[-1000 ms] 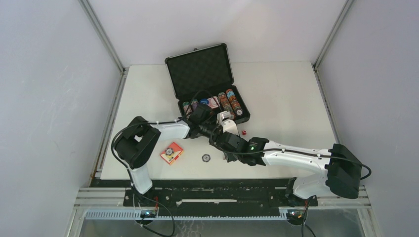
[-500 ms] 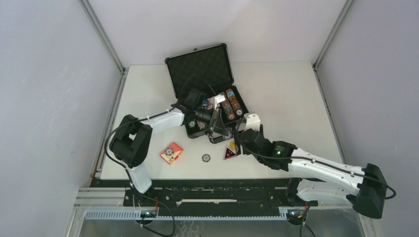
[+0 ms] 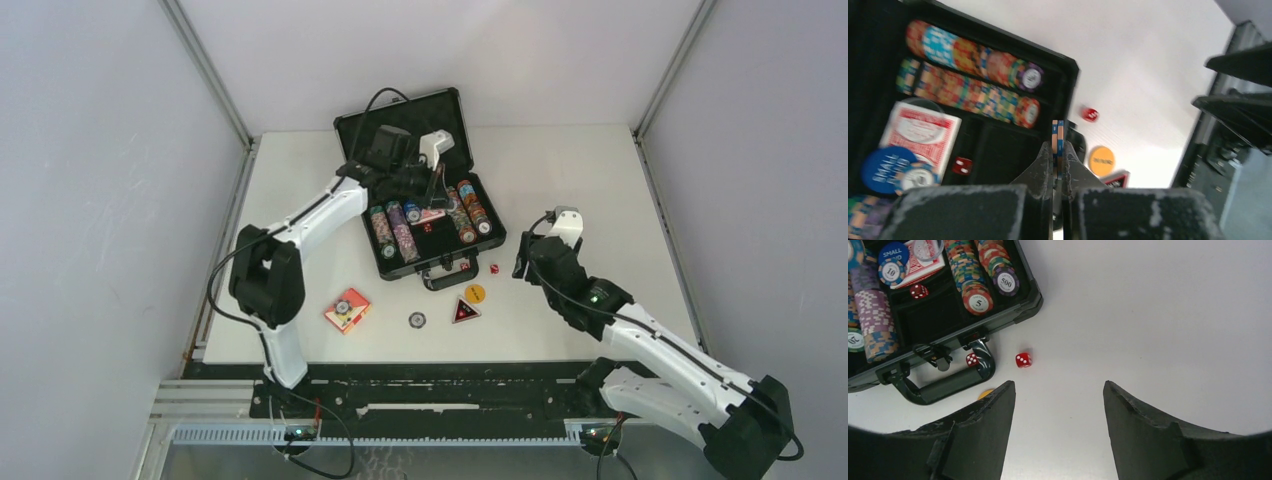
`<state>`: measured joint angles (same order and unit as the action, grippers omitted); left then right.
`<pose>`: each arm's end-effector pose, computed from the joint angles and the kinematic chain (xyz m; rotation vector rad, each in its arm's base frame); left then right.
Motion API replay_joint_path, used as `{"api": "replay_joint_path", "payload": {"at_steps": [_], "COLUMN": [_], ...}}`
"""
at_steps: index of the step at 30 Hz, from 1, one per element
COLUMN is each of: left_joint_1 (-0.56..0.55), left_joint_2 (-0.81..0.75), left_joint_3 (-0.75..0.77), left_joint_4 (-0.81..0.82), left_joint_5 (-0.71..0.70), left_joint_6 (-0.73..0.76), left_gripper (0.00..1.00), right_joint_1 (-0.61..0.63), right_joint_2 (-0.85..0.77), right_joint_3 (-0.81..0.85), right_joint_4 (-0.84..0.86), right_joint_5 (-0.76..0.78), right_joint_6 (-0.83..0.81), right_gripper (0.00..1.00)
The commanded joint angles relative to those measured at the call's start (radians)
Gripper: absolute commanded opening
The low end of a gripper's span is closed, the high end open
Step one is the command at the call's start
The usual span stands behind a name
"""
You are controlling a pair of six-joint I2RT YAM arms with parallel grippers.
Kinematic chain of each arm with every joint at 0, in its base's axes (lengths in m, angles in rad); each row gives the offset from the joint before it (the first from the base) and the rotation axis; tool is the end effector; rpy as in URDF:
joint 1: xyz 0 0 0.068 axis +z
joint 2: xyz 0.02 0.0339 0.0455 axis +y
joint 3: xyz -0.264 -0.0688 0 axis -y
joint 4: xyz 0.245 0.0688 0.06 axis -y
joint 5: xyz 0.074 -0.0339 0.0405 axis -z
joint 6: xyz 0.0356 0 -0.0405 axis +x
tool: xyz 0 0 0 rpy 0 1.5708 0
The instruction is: Pack up texas hold em set
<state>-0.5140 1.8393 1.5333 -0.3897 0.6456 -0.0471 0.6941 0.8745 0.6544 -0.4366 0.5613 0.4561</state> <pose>0.3555 -0.2253 0.2858 0.8718 2.1289 -1.0249 0.1546 0.1040 0.2575 0.0461 2.1139 0.0536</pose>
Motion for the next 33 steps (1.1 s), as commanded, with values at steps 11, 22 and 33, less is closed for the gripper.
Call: {"api": "replay_joint_path", "payload": {"at_steps": [11, 22, 33], "left_joint_1": [-0.087, -0.142, -0.157], "left_joint_2": [0.287, 0.333, 0.308], "left_joint_3": [0.351, 0.388, 0.271], "left_joint_4": [-0.057, -0.076, -0.086], "left_joint_5": [-0.248, -0.23, -0.175], "left_joint_6": [0.234, 0.253, 0.285], "left_gripper": [0.0, 0.0, 0.0], "right_joint_1": [-0.044, -0.043, -0.045], "right_joint_2": [0.14, 0.155, 0.171], "right_joint_3": [-0.029, -0.052, -0.065], "right_joint_4": [0.132, 0.151, 0.15], "right_joint_5": [-0.072, -0.077, -0.069], "right_joint_6": [0.017, 0.027, 0.022], "right_gripper": [0.71, 0.71, 0.71]}}
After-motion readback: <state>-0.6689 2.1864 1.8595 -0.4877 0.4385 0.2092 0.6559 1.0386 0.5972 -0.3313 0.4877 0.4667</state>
